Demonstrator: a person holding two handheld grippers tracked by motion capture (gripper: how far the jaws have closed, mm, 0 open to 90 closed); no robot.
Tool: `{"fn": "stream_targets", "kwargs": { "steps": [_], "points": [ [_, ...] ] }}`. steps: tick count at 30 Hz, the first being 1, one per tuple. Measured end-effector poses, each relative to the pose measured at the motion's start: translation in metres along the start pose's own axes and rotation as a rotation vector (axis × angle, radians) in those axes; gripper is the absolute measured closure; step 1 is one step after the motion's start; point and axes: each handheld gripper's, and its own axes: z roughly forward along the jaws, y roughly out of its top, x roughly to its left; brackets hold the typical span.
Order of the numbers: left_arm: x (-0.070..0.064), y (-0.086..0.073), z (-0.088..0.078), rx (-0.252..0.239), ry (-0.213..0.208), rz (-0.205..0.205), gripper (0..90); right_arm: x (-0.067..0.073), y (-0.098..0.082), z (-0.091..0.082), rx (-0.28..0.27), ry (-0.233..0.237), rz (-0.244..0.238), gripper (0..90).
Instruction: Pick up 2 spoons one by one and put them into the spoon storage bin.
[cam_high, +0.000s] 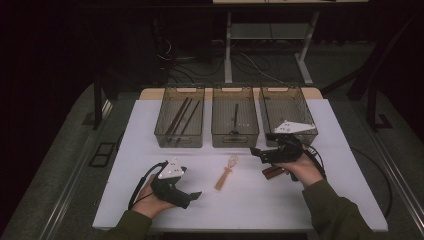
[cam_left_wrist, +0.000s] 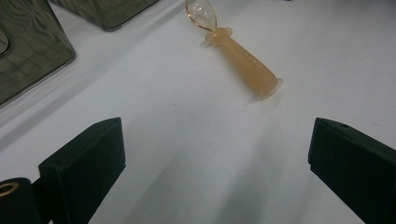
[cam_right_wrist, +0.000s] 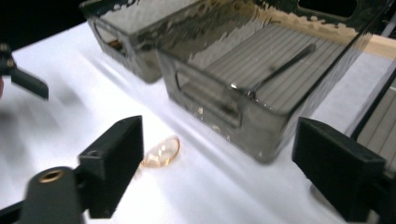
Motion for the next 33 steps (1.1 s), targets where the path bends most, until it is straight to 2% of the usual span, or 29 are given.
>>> {"fn": "stream_targets", "kwargs": {
  "steps": [9,15,19,24,27,28,31,33],
  "points": [
    [-0.001,0.001,-0.001,-0.005,0.010,-0.005,2.7,0.005,-0.044,-0.015,0.034,-0.017,-0.058,14.1],
    [-0.001,0.003,-0.003,-0.032,0.015,-0.031,4.1,0.004,-0.069,-0.029,0.047,-0.024,-0.041,14.1],
    [-0.002,0.006,-0.004,-0.046,0.017,-0.043,10.3,0.003,-0.083,-0.039,0.057,-0.017,-0.028,14.1],
    [-0.003,0.011,-0.005,-0.063,0.013,-0.076,18.4,0.002,-0.094,-0.048,0.067,-0.025,-0.037,14.1],
    [-0.002,0.015,-0.005,-0.070,-0.006,-0.078,25.7,0.001,-0.097,-0.053,0.065,-0.026,-0.031,14.1],
    [-0.003,0.017,-0.004,-0.080,-0.010,-0.091,29.2,0.000,-0.098,-0.054,0.062,-0.030,-0.029,14.1],
    [-0.003,0.023,0.002,-0.082,-0.025,-0.126,33.8,0.000,-0.097,-0.053,0.061,-0.034,-0.015,14.1],
    [-0.006,0.027,0.008,-0.073,-0.024,-0.118,35.1,0.000,-0.097,-0.052,0.063,-0.035,-0.021,14.1]
  ]
}}
